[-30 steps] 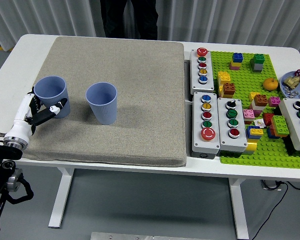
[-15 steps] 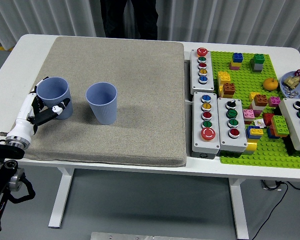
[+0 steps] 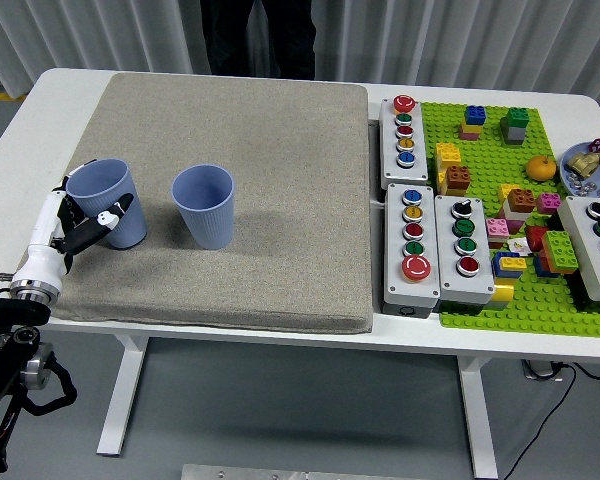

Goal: Pick cup pour cup place

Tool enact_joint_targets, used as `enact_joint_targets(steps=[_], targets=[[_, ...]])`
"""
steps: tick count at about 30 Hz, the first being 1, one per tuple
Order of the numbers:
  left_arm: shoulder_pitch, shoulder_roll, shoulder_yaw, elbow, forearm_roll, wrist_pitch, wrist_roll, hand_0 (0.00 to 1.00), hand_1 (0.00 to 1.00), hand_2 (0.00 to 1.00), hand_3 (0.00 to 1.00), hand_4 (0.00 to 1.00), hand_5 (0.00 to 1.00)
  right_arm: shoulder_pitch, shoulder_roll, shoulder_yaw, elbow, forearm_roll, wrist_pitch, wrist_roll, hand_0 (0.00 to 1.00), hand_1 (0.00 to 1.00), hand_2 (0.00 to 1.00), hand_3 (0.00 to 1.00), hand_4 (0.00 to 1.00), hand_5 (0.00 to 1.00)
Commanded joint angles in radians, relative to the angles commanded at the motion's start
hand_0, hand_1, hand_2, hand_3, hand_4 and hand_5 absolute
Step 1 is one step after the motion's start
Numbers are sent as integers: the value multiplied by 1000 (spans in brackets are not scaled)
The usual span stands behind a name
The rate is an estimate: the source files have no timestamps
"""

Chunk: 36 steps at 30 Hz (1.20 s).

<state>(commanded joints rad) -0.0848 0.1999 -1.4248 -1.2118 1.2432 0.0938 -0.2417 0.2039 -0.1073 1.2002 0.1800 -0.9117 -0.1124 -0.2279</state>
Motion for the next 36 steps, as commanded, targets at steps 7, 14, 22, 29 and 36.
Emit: enact_joint_targets(steps=[7, 14, 22, 29, 36], targets=[[9, 4, 8, -16, -15, 16, -8, 375, 515, 803, 754, 718, 125, 0, 0, 0, 0, -1, 0, 0, 743, 713, 734, 646, 211, 442], [15, 7, 8, -32, -22, 30, -18, 364, 498, 717, 721, 693, 101, -2, 0, 1, 0, -2, 1, -1, 743, 712, 734, 645, 211, 441], [24, 15, -7, -93, 57, 53, -14, 366, 503, 710, 718, 670, 73, -3, 0, 3, 0, -5, 0, -1, 743, 712, 733, 645, 212, 441], [24, 79, -20, -194, 227, 63, 5, 366, 503, 707, 716, 663, 71, -9, -4, 1, 0, -3, 0, 1, 743, 712, 733, 644, 212, 438], [3, 136, -12, -254, 404, 67, 23, 371, 506, 709, 718, 647, 55, -13, -8, -1, 0, -1, 0, 2, 743, 712, 733, 645, 213, 433]])
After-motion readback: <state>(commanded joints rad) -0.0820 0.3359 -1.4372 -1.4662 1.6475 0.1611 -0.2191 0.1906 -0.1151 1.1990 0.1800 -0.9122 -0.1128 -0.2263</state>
